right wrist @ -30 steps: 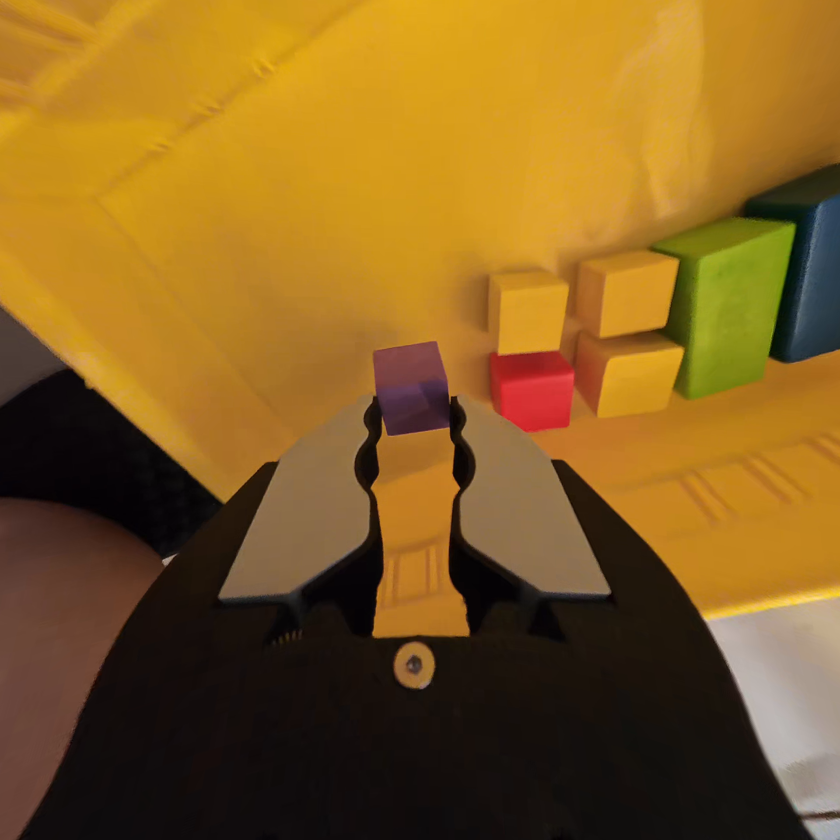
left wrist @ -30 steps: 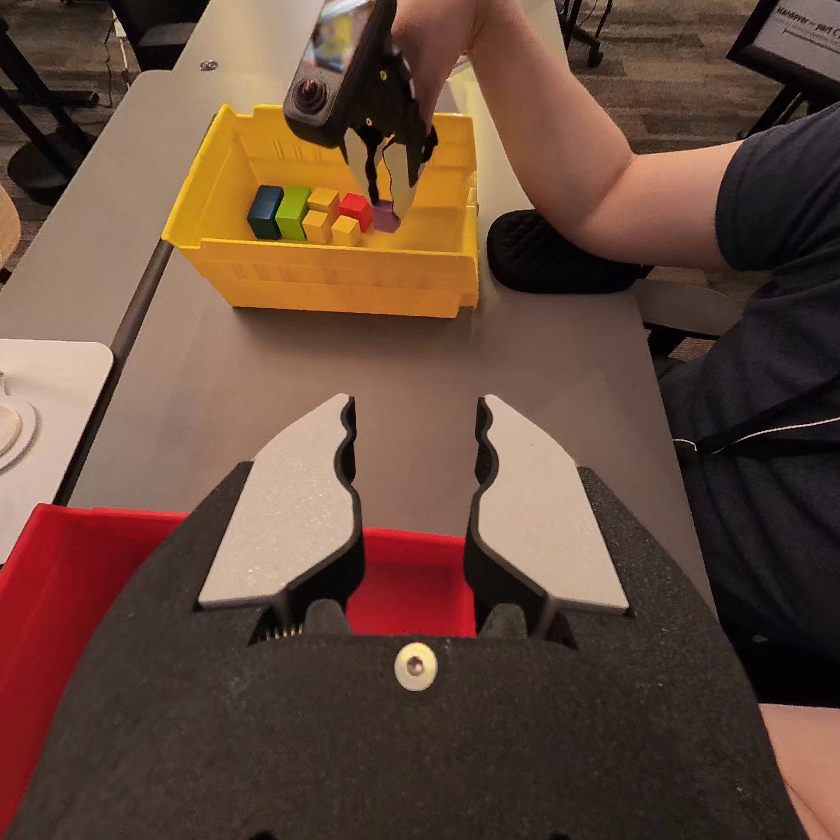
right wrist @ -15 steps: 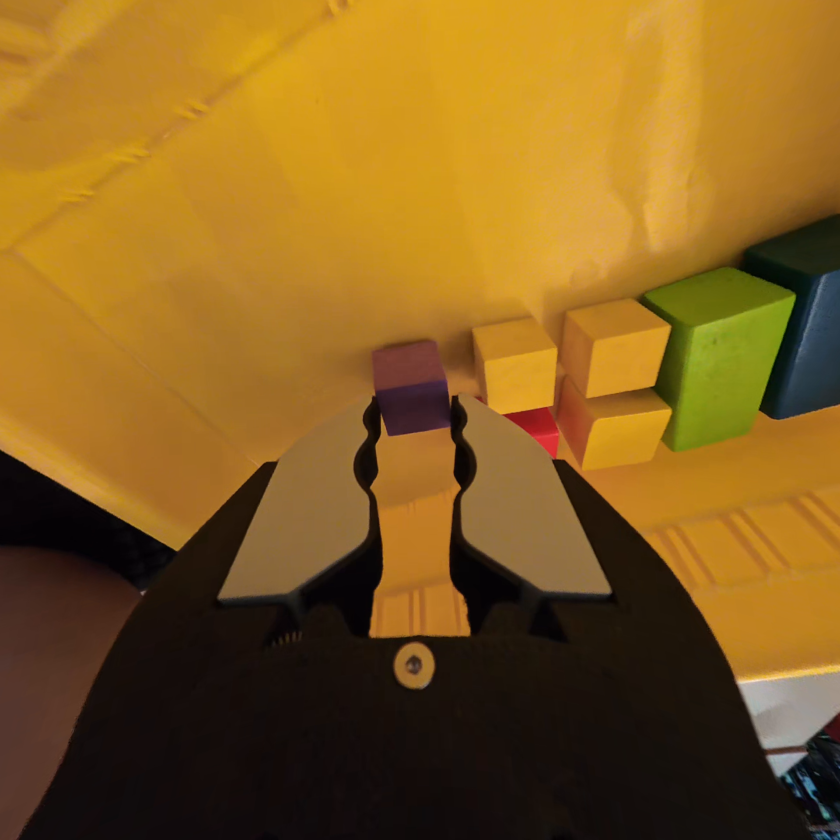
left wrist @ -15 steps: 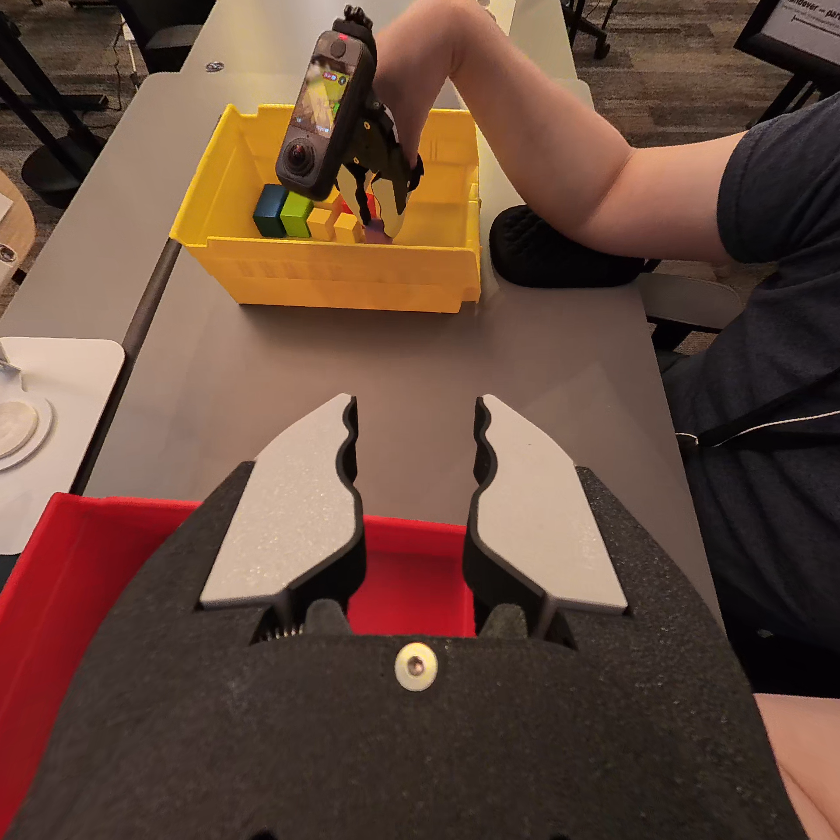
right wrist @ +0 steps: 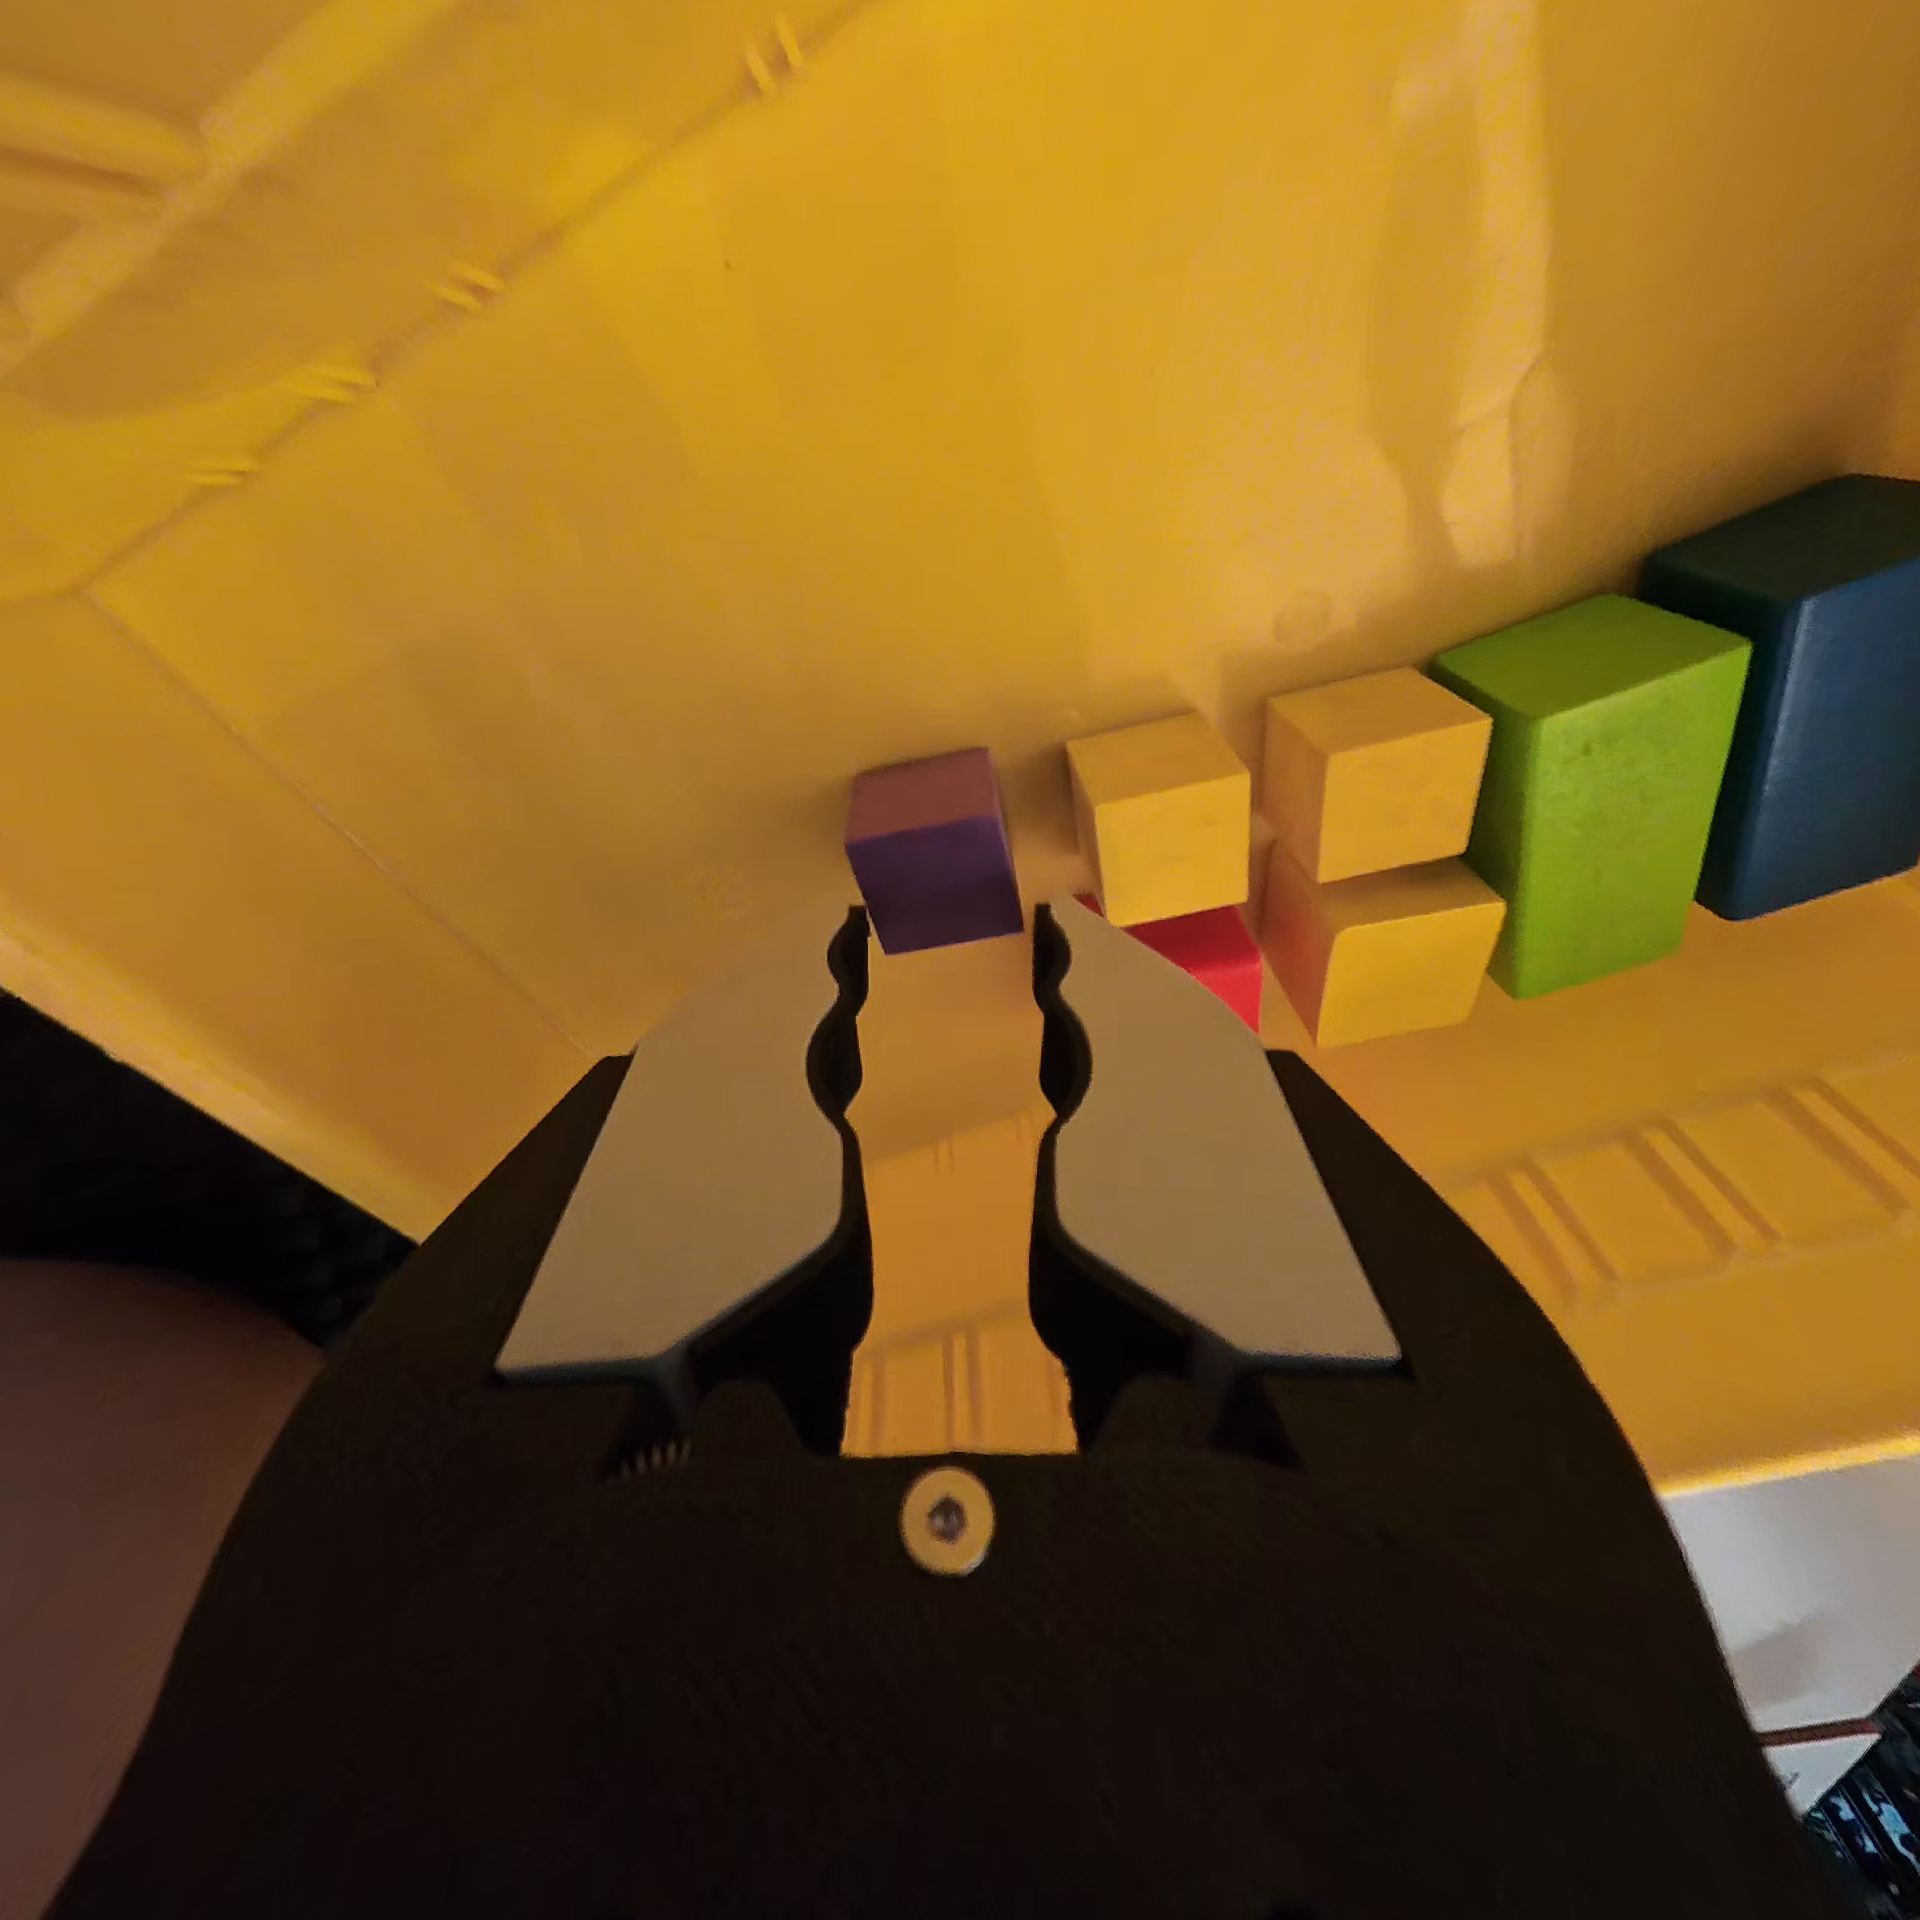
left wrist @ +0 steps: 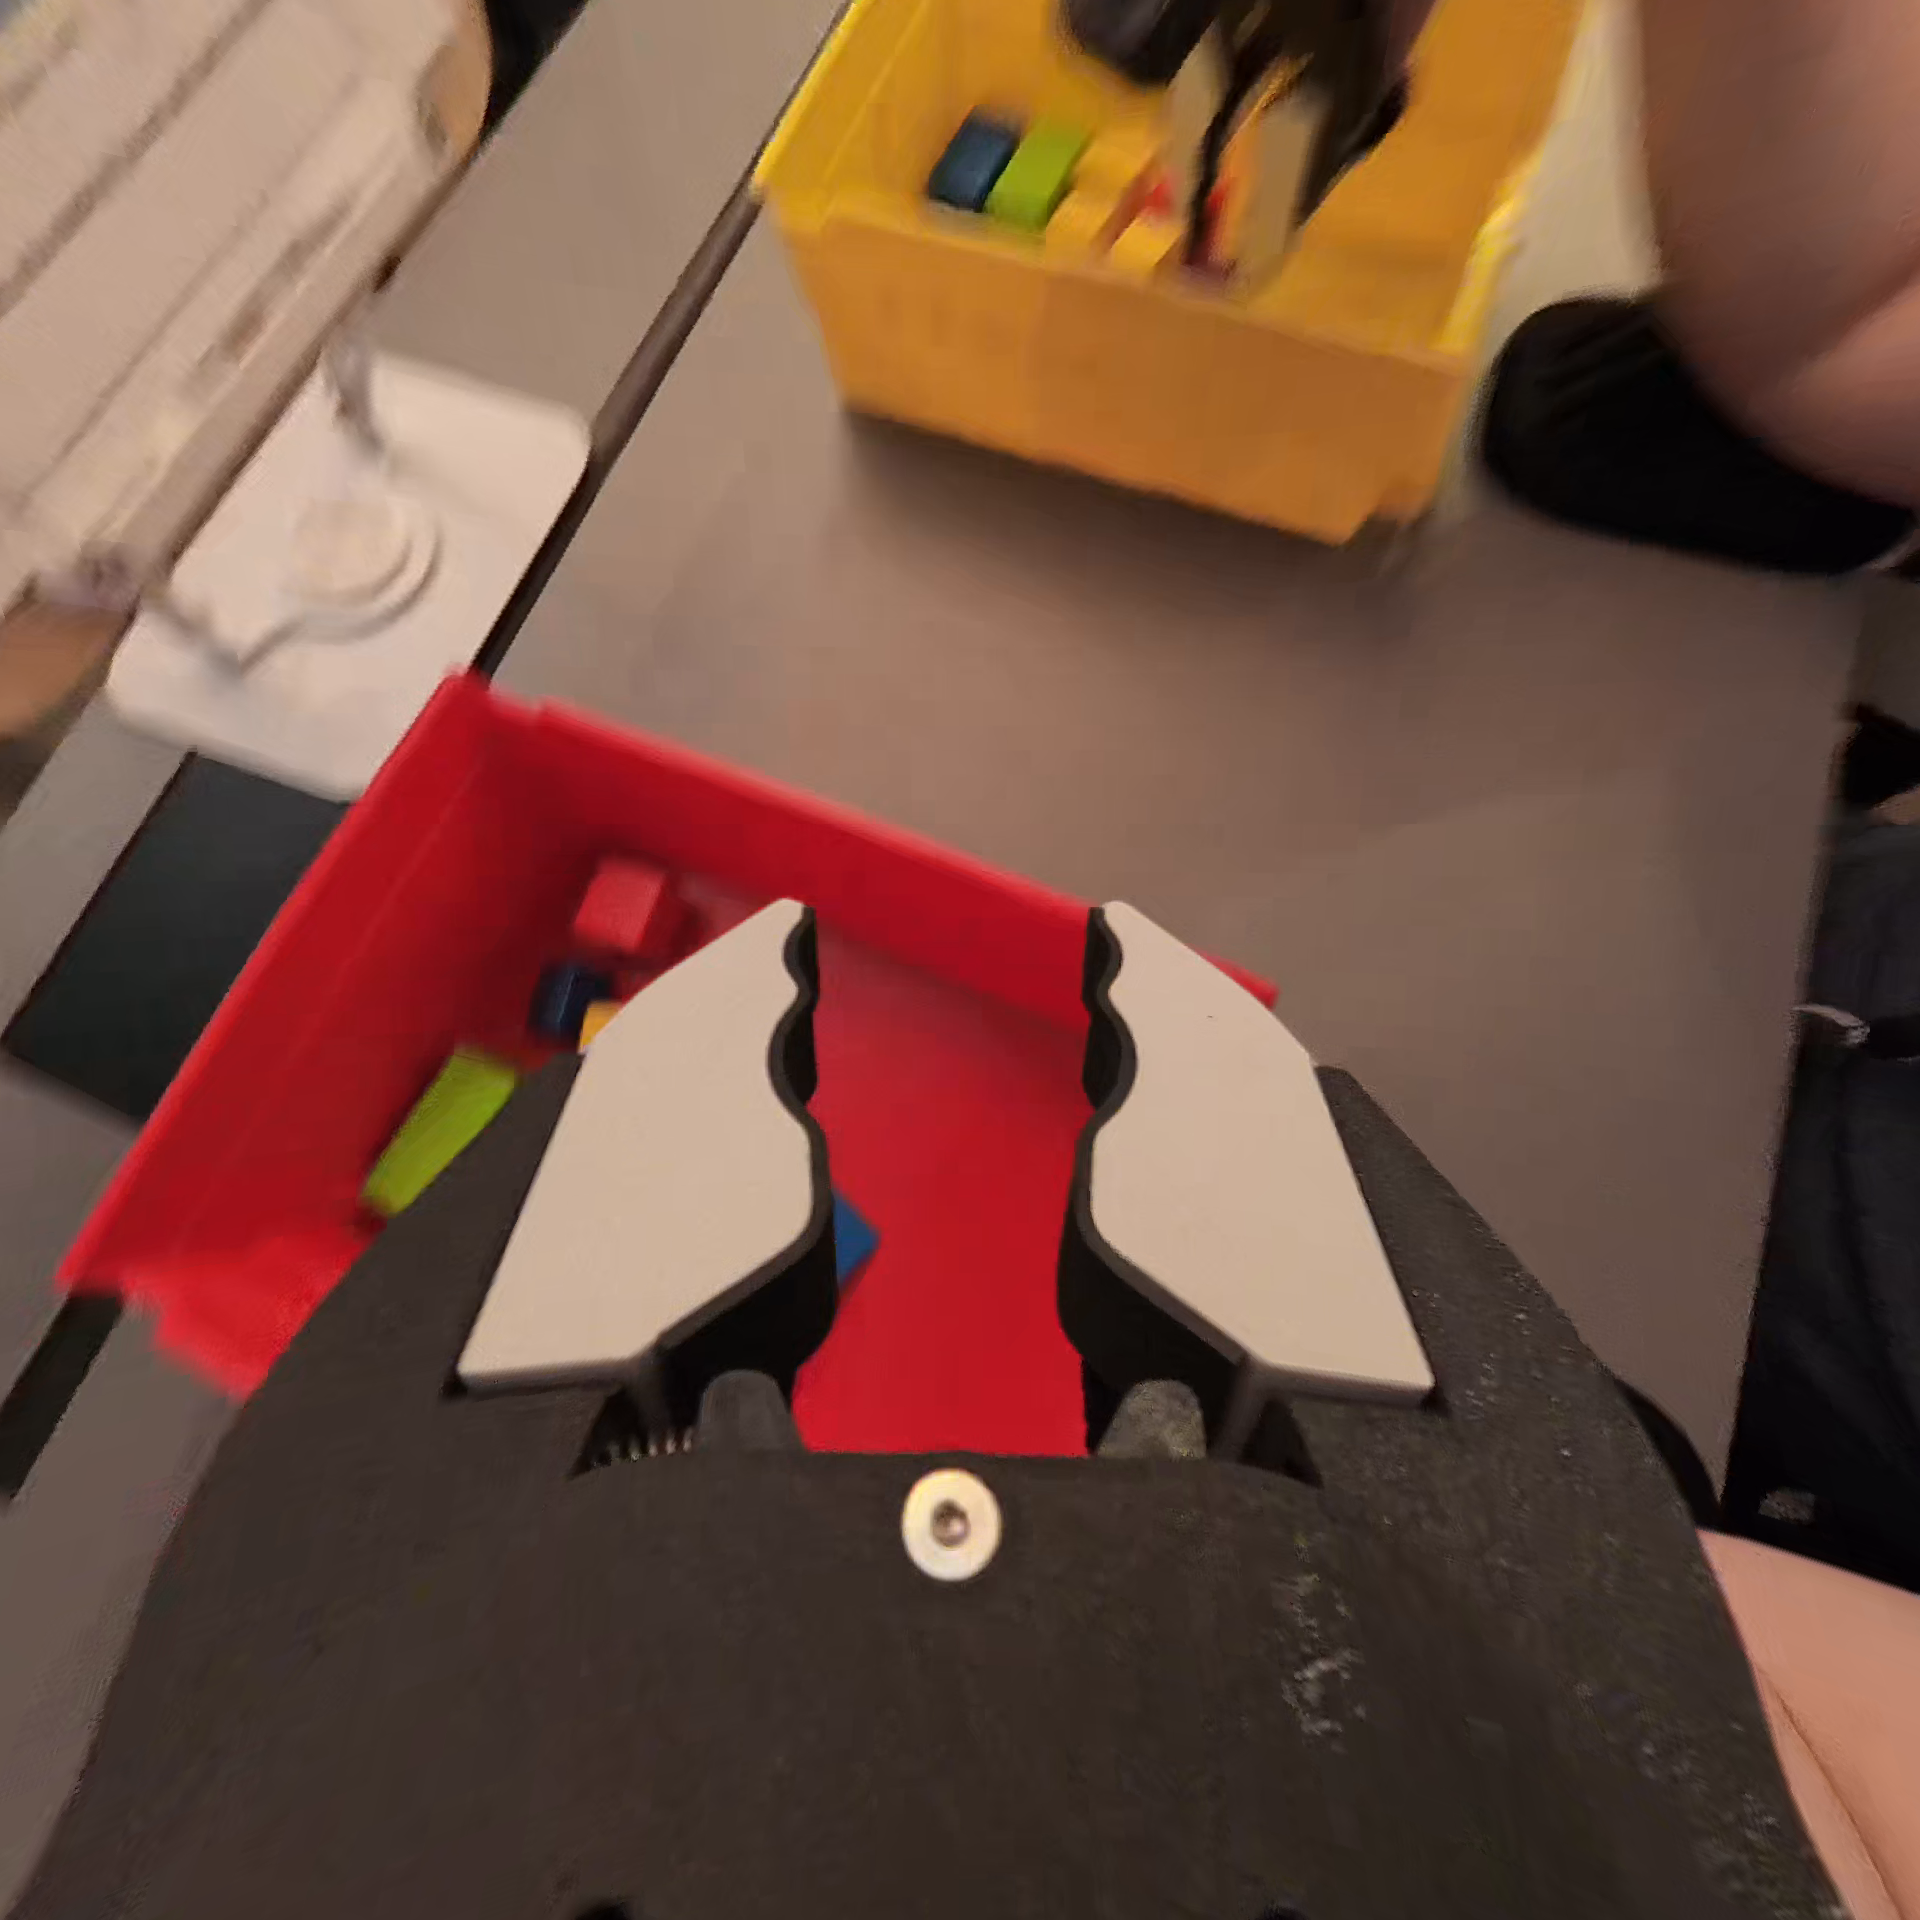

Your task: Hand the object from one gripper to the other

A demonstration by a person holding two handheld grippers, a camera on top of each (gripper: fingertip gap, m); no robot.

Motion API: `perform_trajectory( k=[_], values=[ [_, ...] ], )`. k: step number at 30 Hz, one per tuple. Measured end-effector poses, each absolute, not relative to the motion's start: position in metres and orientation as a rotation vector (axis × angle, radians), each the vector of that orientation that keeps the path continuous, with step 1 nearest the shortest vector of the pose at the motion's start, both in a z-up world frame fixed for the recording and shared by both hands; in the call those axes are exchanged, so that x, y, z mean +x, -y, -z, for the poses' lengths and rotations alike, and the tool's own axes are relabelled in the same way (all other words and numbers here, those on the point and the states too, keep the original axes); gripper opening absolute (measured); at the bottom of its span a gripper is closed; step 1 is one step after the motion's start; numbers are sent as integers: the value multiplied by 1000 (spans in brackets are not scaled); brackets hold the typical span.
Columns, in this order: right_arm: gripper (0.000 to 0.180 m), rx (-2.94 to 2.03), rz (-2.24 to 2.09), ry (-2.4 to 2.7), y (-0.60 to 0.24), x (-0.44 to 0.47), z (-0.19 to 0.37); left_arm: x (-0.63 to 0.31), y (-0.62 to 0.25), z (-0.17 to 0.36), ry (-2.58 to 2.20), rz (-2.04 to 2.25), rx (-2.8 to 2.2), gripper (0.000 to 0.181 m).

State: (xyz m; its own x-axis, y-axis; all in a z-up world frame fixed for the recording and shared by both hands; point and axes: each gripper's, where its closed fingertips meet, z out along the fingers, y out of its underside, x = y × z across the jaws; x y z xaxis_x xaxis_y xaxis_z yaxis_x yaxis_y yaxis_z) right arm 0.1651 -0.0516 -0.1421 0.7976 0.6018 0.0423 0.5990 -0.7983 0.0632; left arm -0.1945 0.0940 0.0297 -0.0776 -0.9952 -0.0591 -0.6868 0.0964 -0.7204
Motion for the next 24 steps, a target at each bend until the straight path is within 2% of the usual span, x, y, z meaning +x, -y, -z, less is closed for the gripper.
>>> perform_trajectory(
  k=[7, 11, 18, 24],
  values=[
    [32, 3059, -244, -977, 54, 174, 106, -252, -134, 30, -1848, 67, -2027, 40],
    [32, 3145, -348, -1016, 55, 174, 80, -248, -148, 43, -1860, -15, -2040, 42],
    [32, 3251, -387, -1155, 49, 166, 55, -198, -160, 59, -1988, 121, -1826, 47],
    [32, 3280, -381, -1194, 46, 166, 49, -196, -208, 104, -2050, -106, -1861, 62]
  ],
)
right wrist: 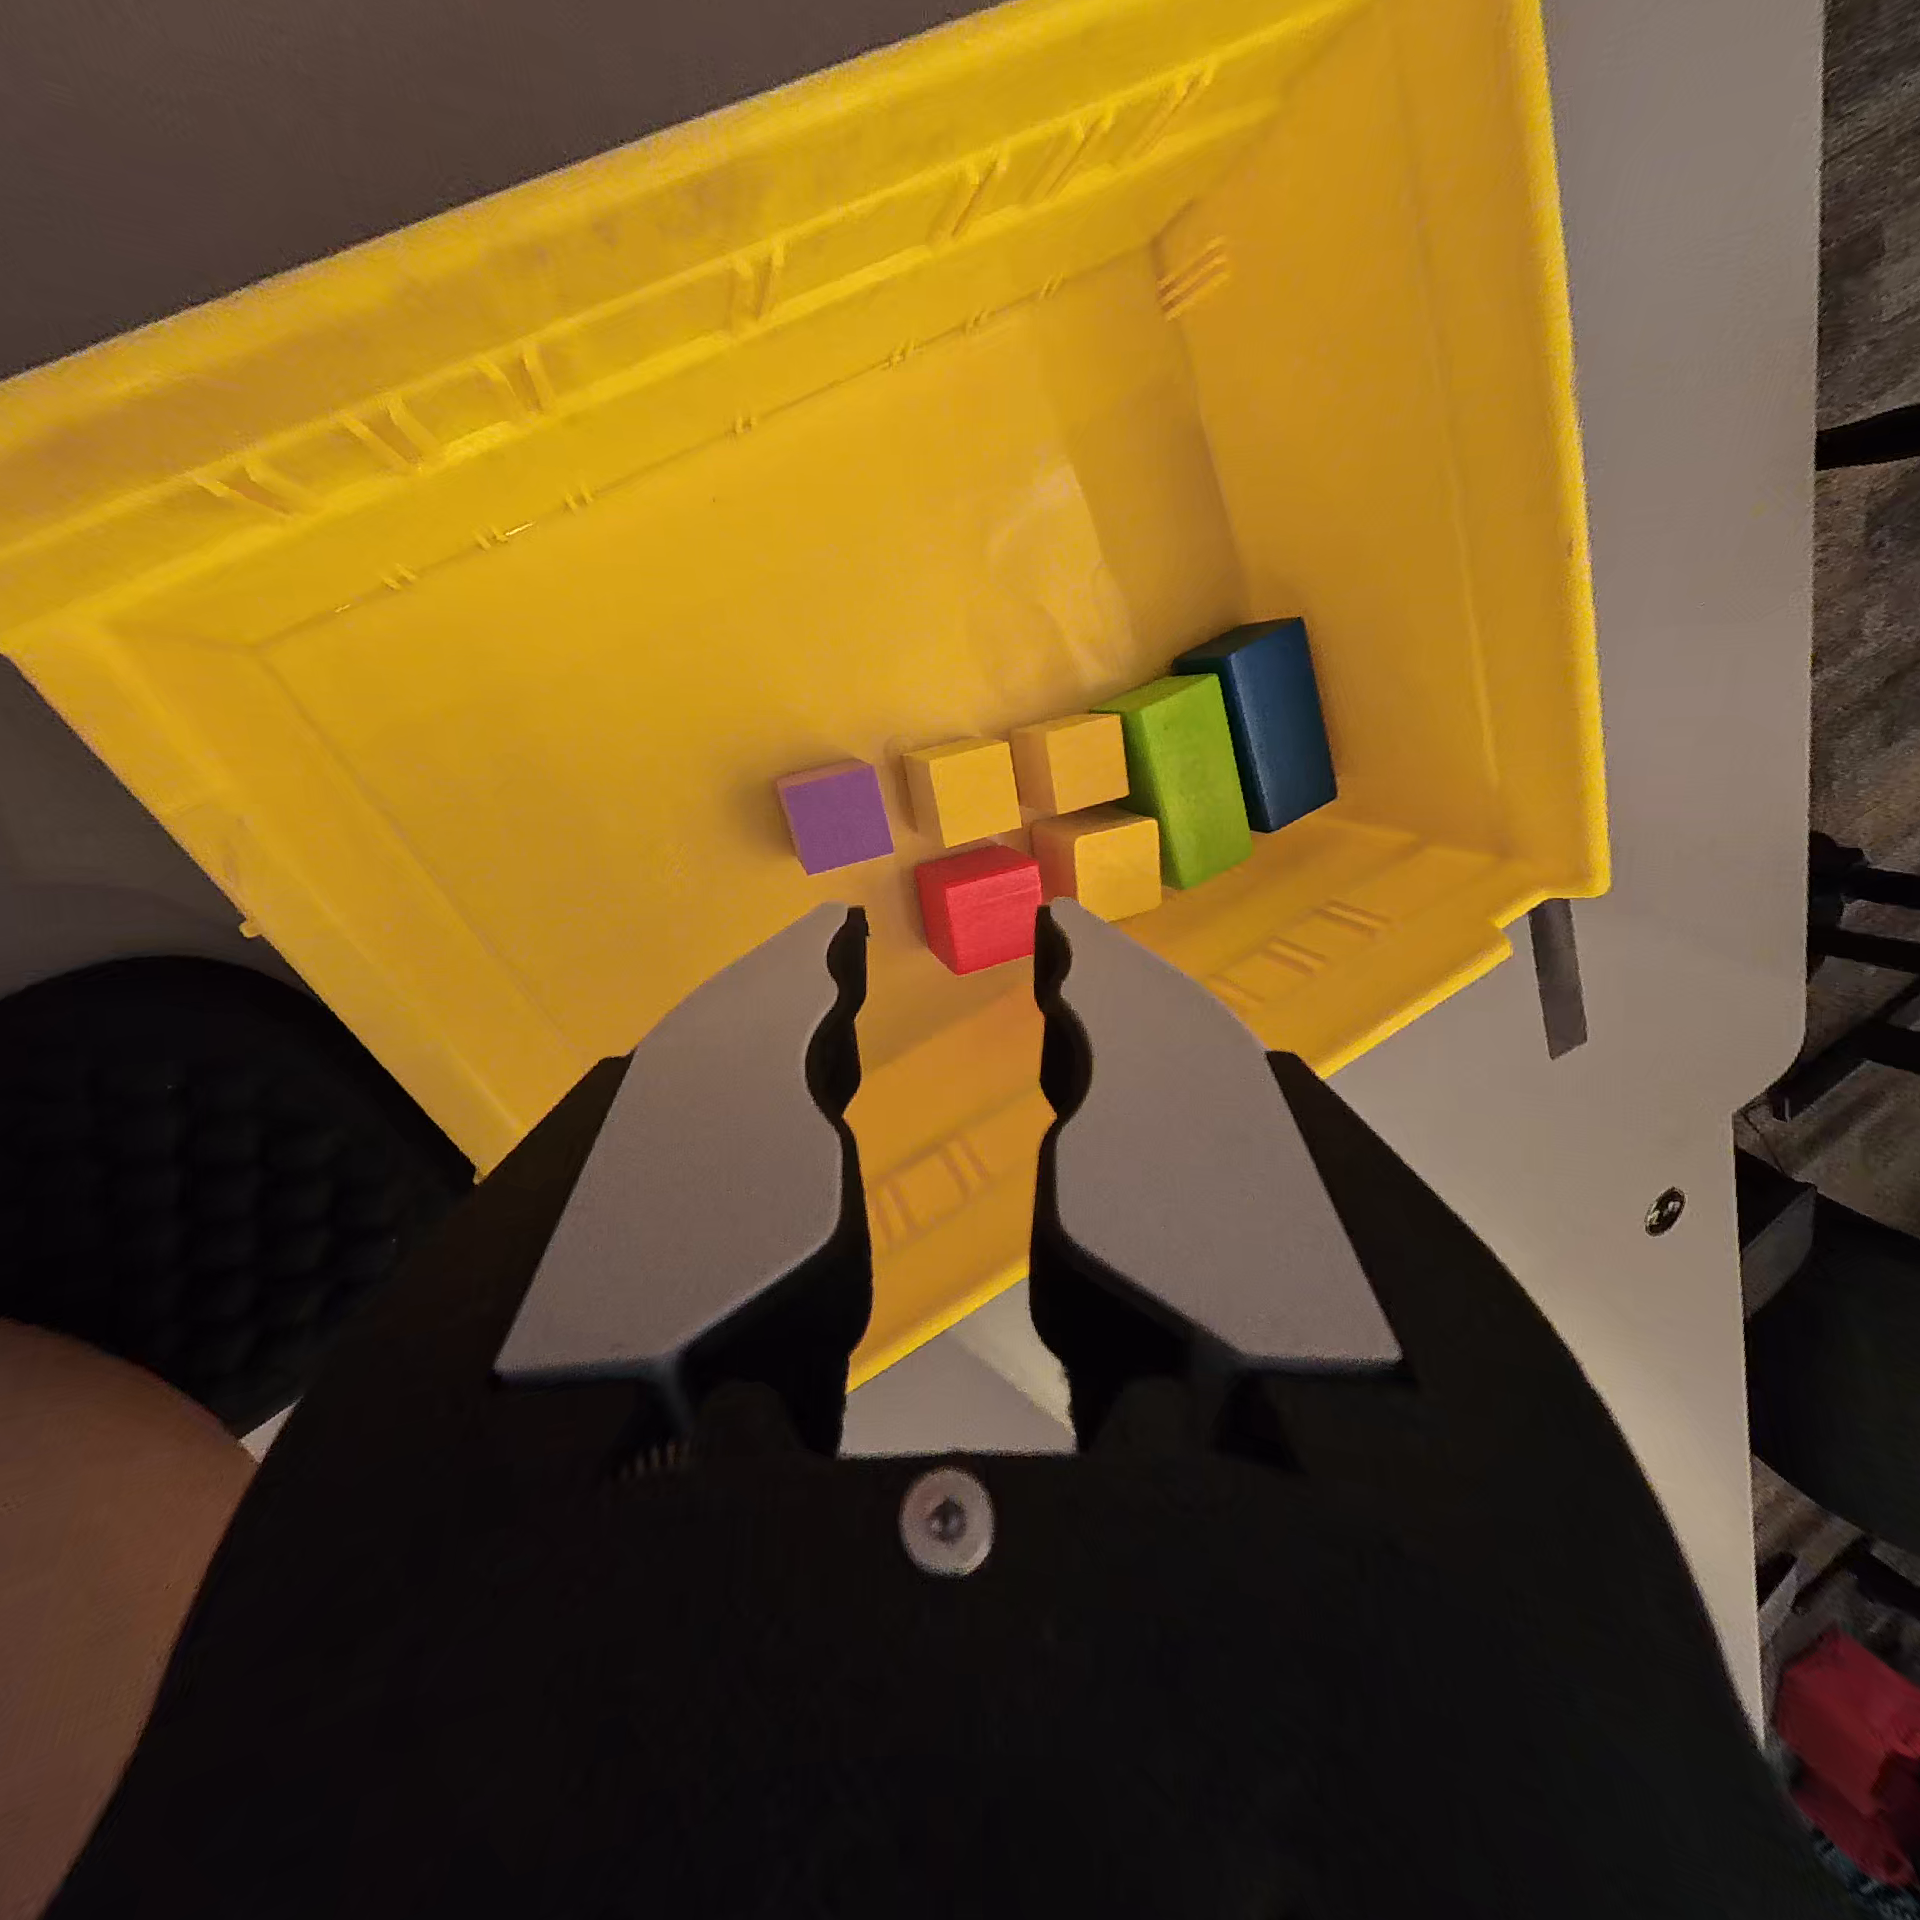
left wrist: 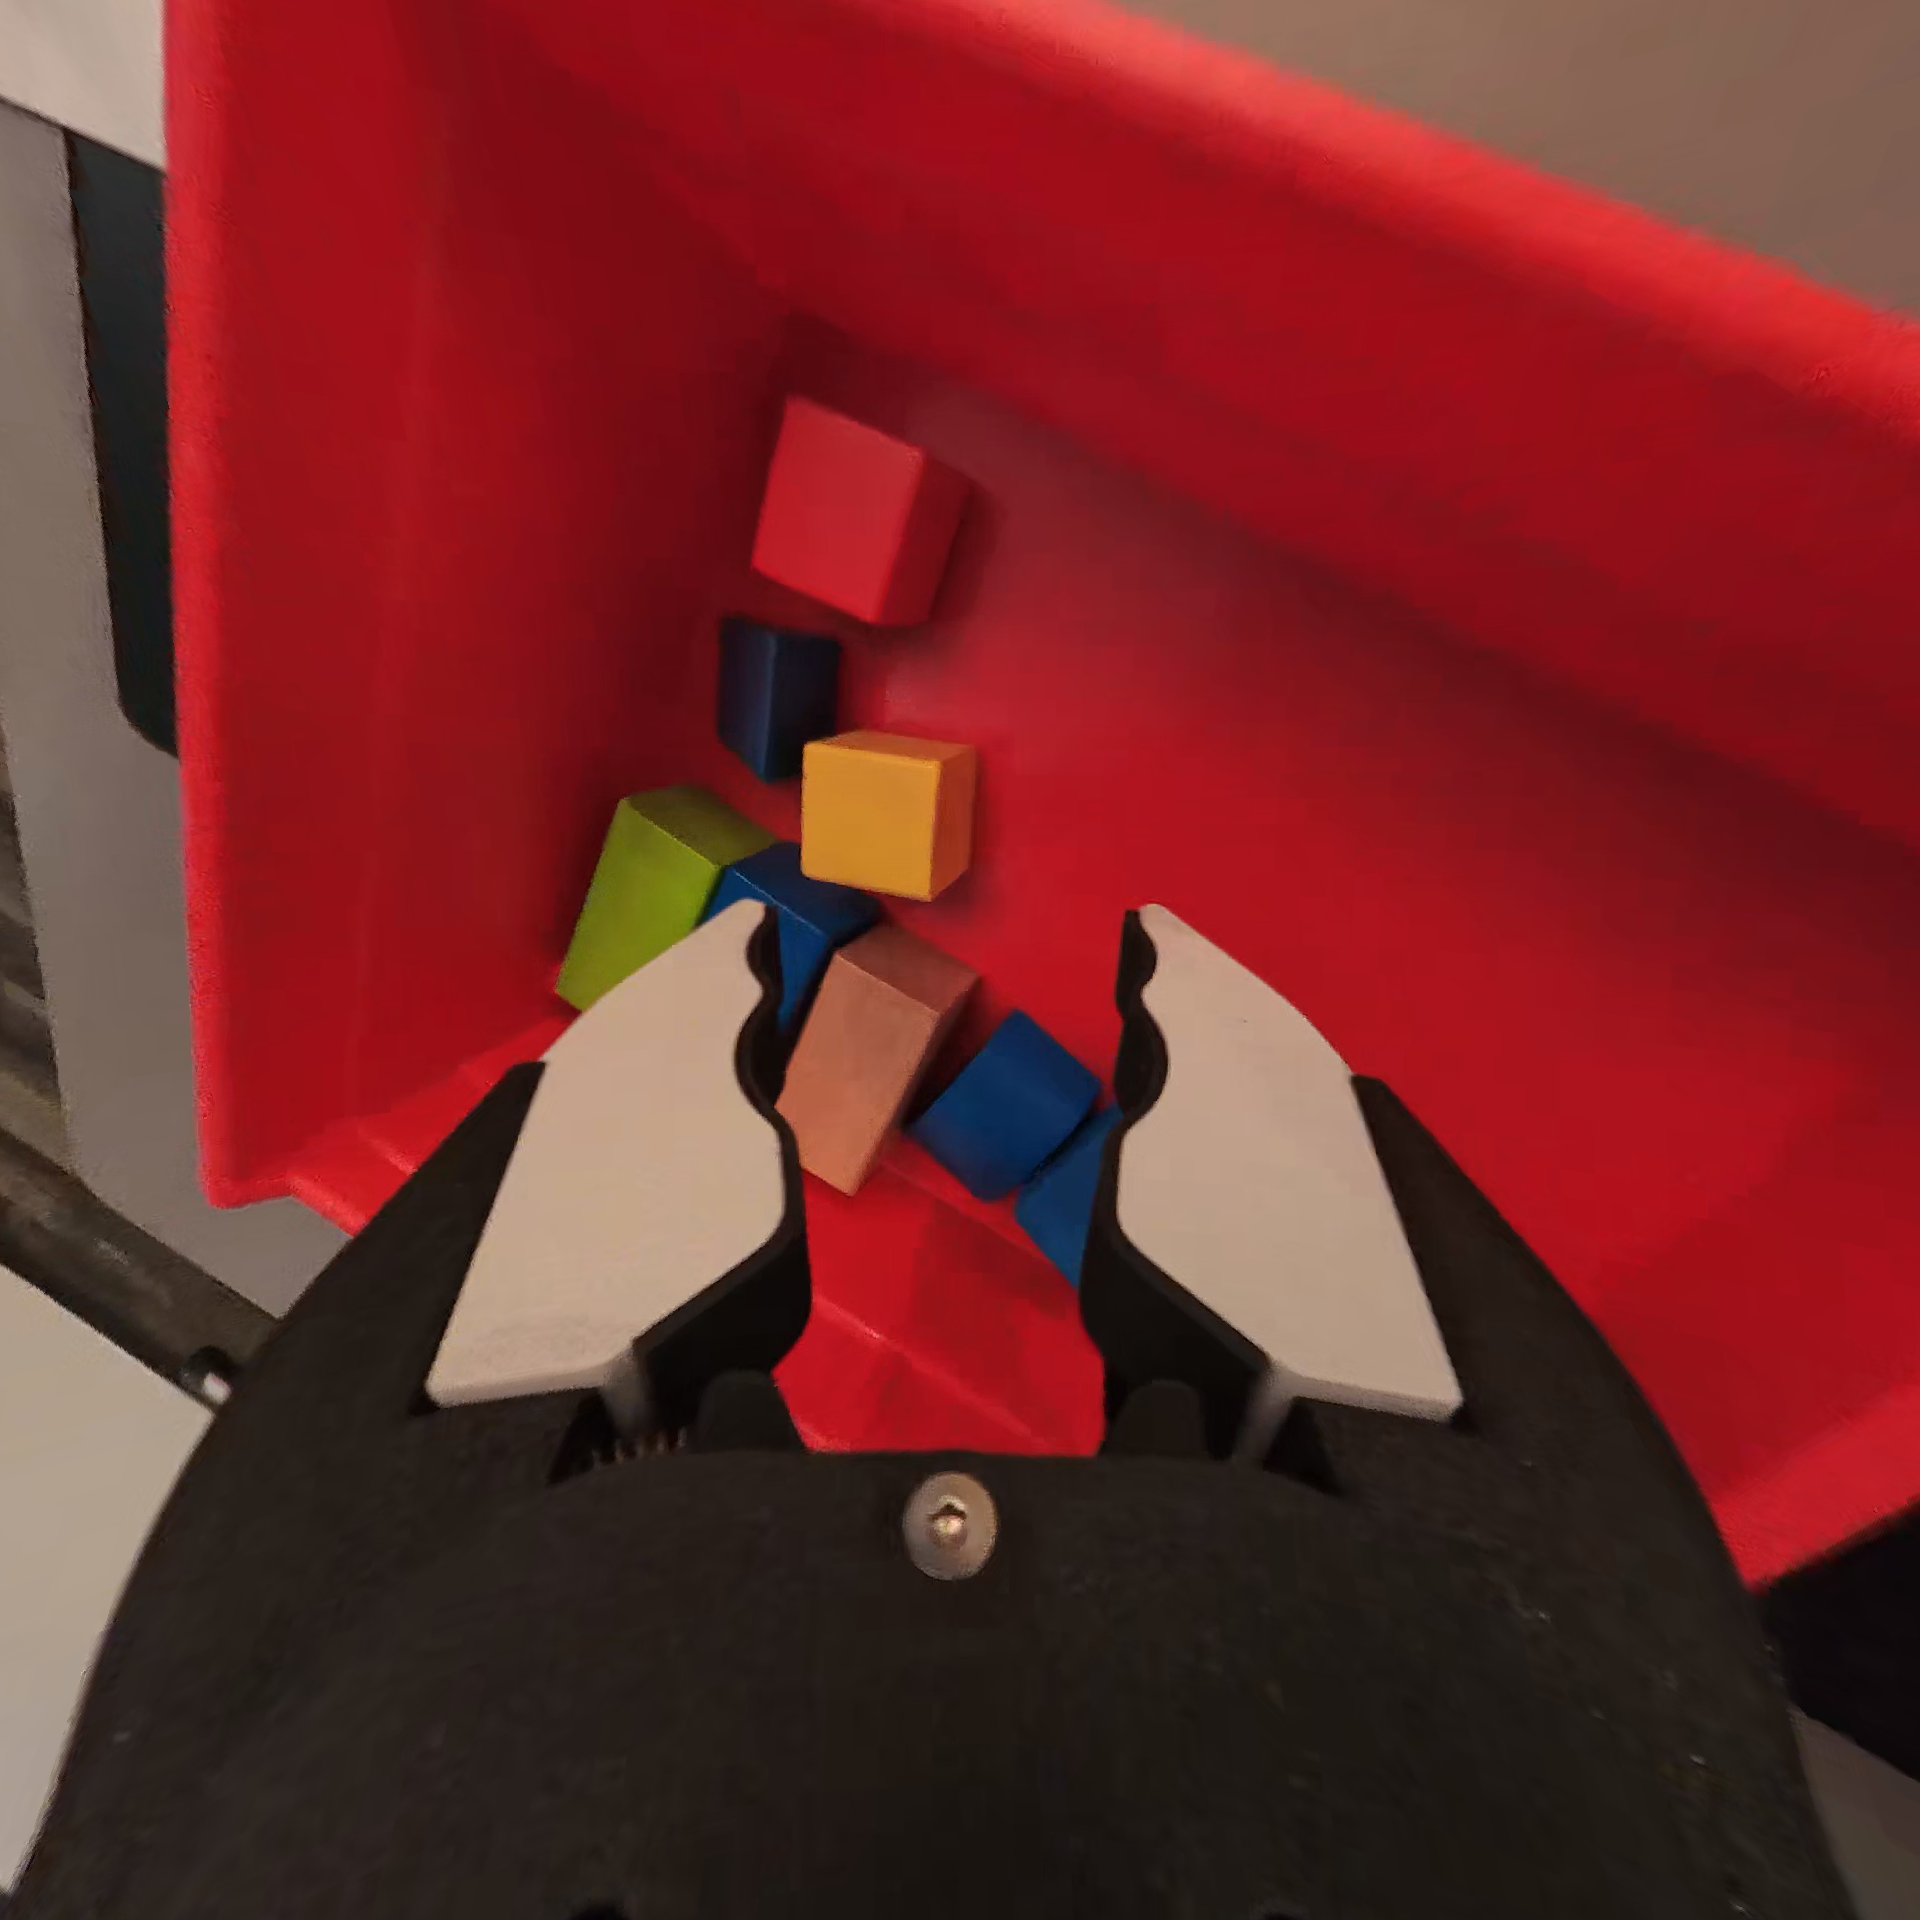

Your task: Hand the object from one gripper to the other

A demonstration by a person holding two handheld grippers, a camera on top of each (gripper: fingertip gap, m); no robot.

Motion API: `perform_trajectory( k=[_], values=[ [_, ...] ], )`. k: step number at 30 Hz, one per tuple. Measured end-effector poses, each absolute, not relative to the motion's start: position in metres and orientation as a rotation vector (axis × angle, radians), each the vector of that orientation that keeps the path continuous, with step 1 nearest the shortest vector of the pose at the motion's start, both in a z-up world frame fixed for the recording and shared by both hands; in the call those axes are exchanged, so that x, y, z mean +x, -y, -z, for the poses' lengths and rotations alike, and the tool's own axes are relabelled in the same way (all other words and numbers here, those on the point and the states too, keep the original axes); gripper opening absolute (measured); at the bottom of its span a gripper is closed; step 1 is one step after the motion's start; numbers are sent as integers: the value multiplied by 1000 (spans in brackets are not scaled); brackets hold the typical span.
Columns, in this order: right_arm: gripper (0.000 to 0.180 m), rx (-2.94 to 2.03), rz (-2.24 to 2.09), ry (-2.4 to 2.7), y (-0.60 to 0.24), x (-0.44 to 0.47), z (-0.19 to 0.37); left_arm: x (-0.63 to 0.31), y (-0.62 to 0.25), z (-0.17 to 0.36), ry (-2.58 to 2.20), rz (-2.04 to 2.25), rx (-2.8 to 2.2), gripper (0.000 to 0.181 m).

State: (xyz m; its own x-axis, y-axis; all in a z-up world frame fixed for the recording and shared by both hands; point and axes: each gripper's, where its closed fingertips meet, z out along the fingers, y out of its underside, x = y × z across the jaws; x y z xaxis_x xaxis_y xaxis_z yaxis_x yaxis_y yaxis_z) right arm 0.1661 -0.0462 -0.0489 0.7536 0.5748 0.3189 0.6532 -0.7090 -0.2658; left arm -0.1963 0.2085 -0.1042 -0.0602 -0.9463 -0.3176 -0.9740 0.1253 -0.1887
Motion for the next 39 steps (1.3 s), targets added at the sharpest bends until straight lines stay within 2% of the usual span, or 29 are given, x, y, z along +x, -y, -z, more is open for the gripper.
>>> perform_trajectory(
  k=[1, 8, 14, 21, 23, 28, 34, 39],
  values=[
    [32, -2583, 300, 948, 46, 166, 49, -193, -216, 107, -2026, -118, -1848, 65],
    [32, -2605, 289, 961, 46, 169, 54, -183, -226, 128, -2068, -67, -1835, 54],
    [32, -2598, 277, 962, 45, 169, 55, -186, -231, 140, -2130, -132, -1848, 53],
    [32, -2611, 270, 962, 44, 170, 57, -187, -234, 149, -2120, -118, -1876, 45],
    [32, -2615, 270, 965, 44, 170, 58, -187, -237, 148, -2105, -131, -1867, 38],
    [32, -2608, 278, 980, 42, 168, 58, -190, -239, 143, -2070, -137, -1886, 37],
    [32, -2415, 372, 1028, 23, 155, 30, -182, -225, 94, -1907, 70, -1838, 36],
    [32, -1800, 394, 1084, -32, 71, -52, -149, -171, 5, -1654, 769, -1740, 37]
  ],
)
